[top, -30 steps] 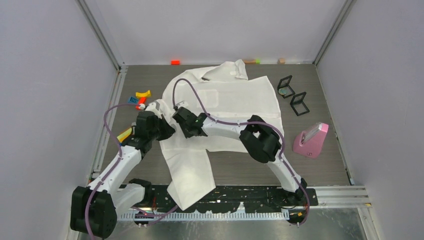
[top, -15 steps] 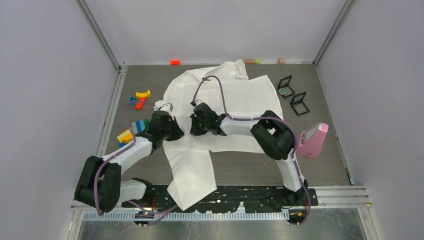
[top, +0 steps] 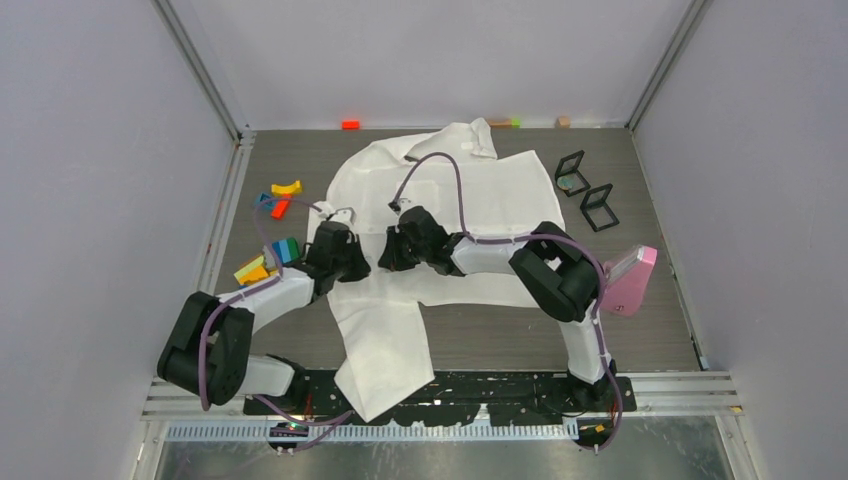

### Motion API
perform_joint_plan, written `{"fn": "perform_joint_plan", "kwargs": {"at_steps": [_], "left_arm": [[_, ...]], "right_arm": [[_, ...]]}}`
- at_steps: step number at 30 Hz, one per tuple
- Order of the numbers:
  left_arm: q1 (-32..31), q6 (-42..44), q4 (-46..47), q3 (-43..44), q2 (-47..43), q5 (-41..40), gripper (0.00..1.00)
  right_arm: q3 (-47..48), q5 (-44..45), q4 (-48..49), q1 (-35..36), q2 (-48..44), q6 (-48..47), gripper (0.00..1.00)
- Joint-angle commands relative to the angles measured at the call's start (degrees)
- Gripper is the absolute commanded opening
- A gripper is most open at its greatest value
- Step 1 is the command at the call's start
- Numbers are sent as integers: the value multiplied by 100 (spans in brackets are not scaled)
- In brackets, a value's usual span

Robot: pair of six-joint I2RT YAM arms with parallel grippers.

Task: Pin the brooch onto the clothing

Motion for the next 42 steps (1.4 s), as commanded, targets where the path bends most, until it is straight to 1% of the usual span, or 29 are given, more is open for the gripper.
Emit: {"fn": "perform_joint_plan", "kwargs": {"at_steps": [1, 5, 8, 12, 18, 20, 22, 28, 32, 36, 41, 42], "left_arm": [[-125, 324, 75, 284, -4, -539, 0], [-282, 464, -21, 348, 41, -734, 0], [-335, 525, -30, 430, 138, -707, 0], [-374, 620, -351, 624, 304, -689, 0], [-406, 626, -463, 633, 224, -891, 0], [-406, 604, -476, 617, 164, -903, 0], [-406, 586, -516, 619, 105, -934, 0], [-406, 617, -681, 604, -211, -1104, 0], [-406, 629, -790, 598, -300, -1165, 0], [-406, 586, -781, 565, -344, -1081, 0], [-406, 583, -763, 578, -290, -1051, 0], [-406, 579, -767, 577, -278, -1046, 0]], "right_arm": [[-91, -153, 641, 21, -463, 49, 1], [-159, -204, 711, 21, -502, 28, 1], [-167, -275, 717, 21, -508, -2, 1], [-181, -360, 755, 21, -501, -13, 1], [-287, -29, 683, 21, -573, -46, 1], [-299, 131, 586, 21, -619, -192, 11], [-273, 255, 477, 21, -627, -333, 19], [-117, 472, 297, 82, -523, -735, 33], [100, 621, 103, 173, -347, -937, 37], [360, 802, -162, 277, -133, -1118, 38], [577, 829, -329, 331, 94, -1237, 39], [615, 987, -344, 340, 118, -1254, 39]]}}
